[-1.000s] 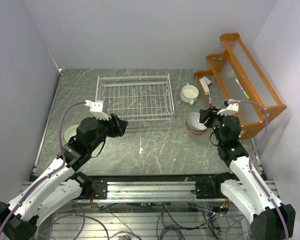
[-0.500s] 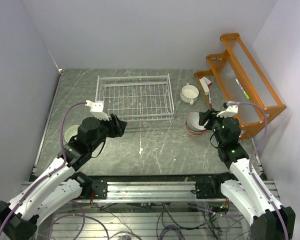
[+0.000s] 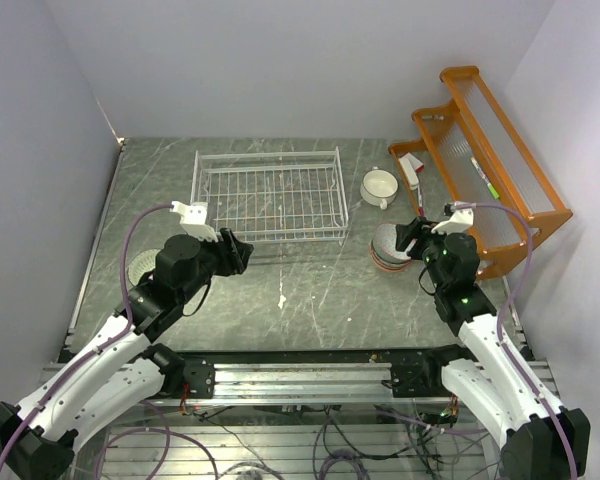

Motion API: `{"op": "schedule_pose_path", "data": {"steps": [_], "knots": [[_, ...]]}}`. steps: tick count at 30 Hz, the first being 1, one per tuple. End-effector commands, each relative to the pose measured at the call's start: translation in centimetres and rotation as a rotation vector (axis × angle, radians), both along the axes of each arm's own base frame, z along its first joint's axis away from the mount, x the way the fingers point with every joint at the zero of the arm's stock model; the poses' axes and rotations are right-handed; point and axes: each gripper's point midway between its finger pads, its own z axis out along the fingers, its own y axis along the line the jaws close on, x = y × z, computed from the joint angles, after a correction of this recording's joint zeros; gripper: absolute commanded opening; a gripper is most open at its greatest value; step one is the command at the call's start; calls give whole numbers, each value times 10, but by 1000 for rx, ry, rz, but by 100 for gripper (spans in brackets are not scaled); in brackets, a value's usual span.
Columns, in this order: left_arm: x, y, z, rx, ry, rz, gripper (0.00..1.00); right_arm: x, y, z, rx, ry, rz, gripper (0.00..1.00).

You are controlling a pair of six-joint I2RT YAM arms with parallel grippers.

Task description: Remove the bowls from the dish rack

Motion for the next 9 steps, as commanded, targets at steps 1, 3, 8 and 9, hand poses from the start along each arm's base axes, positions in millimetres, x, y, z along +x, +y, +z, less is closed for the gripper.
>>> {"op": "schedule_pose_path", "data": {"steps": [1,3,8,9], "knots": [[-1,-2,10,-18,-12,-5,64,1,3,4,-4,-21,21,63],[-2,-2,10,-19,-13,-3,64,2,4,2,-2,-12,22,63],[-1,-2,10,-19,-12,-2,64,5,5,-4,1,18,20,63],[-1,-2,10,-19,-11,-3,64,5,6,-3,4,14,21,64]]}}
